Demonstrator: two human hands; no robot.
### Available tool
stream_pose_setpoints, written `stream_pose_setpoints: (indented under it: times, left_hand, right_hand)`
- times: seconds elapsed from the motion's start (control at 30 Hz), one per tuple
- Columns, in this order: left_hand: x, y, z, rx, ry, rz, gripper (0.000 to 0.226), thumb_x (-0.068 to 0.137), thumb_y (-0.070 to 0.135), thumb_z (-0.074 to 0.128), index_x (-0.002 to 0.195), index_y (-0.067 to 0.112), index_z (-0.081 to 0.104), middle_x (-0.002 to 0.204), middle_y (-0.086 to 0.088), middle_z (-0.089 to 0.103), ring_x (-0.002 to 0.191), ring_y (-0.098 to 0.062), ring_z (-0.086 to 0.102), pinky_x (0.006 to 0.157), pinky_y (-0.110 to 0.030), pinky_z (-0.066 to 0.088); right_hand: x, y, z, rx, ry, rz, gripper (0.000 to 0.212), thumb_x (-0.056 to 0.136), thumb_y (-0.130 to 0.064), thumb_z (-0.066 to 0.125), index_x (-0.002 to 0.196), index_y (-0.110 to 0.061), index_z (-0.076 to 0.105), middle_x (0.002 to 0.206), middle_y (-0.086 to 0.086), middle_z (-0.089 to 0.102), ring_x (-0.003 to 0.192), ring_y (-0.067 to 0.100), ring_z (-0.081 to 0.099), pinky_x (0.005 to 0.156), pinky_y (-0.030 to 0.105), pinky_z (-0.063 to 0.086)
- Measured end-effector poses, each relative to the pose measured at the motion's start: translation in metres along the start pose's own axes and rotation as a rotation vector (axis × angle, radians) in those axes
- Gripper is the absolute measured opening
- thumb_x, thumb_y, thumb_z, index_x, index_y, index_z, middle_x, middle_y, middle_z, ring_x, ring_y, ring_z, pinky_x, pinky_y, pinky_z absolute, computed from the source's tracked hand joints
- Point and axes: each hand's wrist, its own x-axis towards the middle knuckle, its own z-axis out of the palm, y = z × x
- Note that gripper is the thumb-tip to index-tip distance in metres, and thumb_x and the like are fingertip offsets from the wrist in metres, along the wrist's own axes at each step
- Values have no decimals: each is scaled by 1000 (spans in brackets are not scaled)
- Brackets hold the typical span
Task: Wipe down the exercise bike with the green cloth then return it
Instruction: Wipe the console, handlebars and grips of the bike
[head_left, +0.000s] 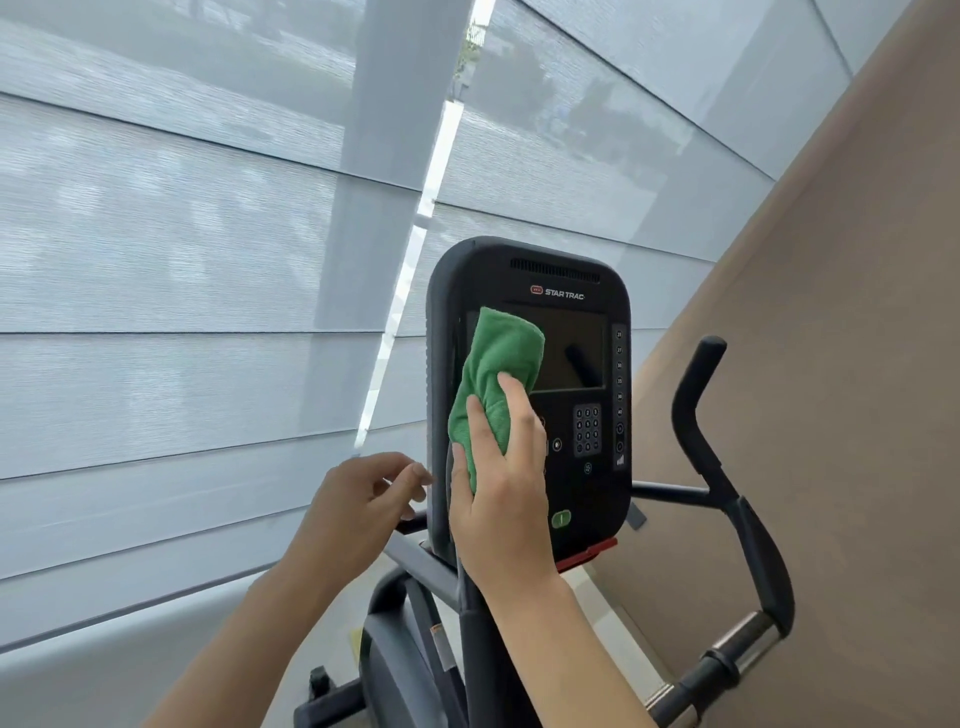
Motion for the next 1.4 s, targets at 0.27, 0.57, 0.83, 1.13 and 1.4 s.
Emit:
stream_pose_setpoints:
  times: [0.27, 0.57, 0.83, 1.13, 1.4]
  left_hand:
    - [-18, -14, -12, 30, -38, -53, 26, 103, 27, 62, 82, 26, 78, 82, 8, 78, 71, -9, 73, 75, -33, 57]
    - [-35, -30, -26, 27, -76, -90, 26, 103, 29, 61, 83, 26, 78, 82, 9, 77, 71, -8, 73, 74, -29, 54]
    - [-28, -20, -31, 9, -85, -52, 25, 102, 31, 60, 84, 31, 78, 82, 9, 77, 73, -7, 74, 82, -44, 61]
    - [-9, -14, -30, -4, -47, -18, 24, 102, 34, 62, 83, 33, 77, 82, 9, 77, 73, -10, 73, 79, -38, 60]
    - [11, -19, -31, -6, -1, -48, 25, 101, 30, 62, 81, 28, 78, 81, 9, 77, 71, -8, 74, 74, -30, 56]
  right_hand:
    - [-20, -29, -15, -120, -204, 74, 25, 99, -13, 68, 123, -9, 73, 153, 6, 49, 125, 26, 54, 103, 42, 55]
    - [-54, -19, -41, -50, -359, 56, 24, 100, -19, 70, 123, -17, 77, 147, -9, 52, 125, 16, 48, 105, 32, 52]
    - [-39, -12, -65, 105, -265, 51, 26, 101, -16, 70, 126, -13, 76, 142, -9, 51, 130, 13, 49, 115, 23, 42]
    - [60, 2, -46, -506, -60, -667, 24, 107, -18, 58, 123, -11, 73, 148, 9, 60, 138, 36, 54, 115, 60, 37]
    - [117, 28, -20, -503, -232, -987, 38, 99, -29, 49, 82, -4, 73, 91, 16, 69, 87, 39, 64, 88, 53, 53]
